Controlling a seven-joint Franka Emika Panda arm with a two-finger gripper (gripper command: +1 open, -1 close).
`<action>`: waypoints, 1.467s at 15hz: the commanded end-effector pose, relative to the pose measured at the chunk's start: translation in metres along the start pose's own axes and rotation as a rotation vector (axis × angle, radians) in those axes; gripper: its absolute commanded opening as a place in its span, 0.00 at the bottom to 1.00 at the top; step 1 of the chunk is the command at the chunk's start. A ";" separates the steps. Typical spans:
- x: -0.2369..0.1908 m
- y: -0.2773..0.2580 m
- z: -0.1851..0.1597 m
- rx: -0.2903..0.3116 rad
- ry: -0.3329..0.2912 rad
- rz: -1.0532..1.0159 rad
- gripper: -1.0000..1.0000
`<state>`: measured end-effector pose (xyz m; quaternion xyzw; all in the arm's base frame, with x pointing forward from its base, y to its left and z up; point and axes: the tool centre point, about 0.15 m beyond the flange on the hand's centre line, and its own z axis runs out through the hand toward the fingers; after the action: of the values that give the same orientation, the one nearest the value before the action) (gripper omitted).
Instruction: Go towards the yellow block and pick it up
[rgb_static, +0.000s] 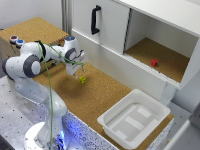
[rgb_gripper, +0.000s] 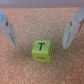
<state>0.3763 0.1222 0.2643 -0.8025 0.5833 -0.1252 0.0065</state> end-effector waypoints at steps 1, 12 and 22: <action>0.019 0.006 -0.016 -0.084 -0.051 -0.347 1.00; 0.045 0.039 0.009 0.114 -0.064 -1.232 1.00; 0.013 0.023 0.038 0.263 -0.076 -1.487 1.00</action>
<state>0.3600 0.0858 0.2440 -0.9908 -0.1072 -0.0770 0.0299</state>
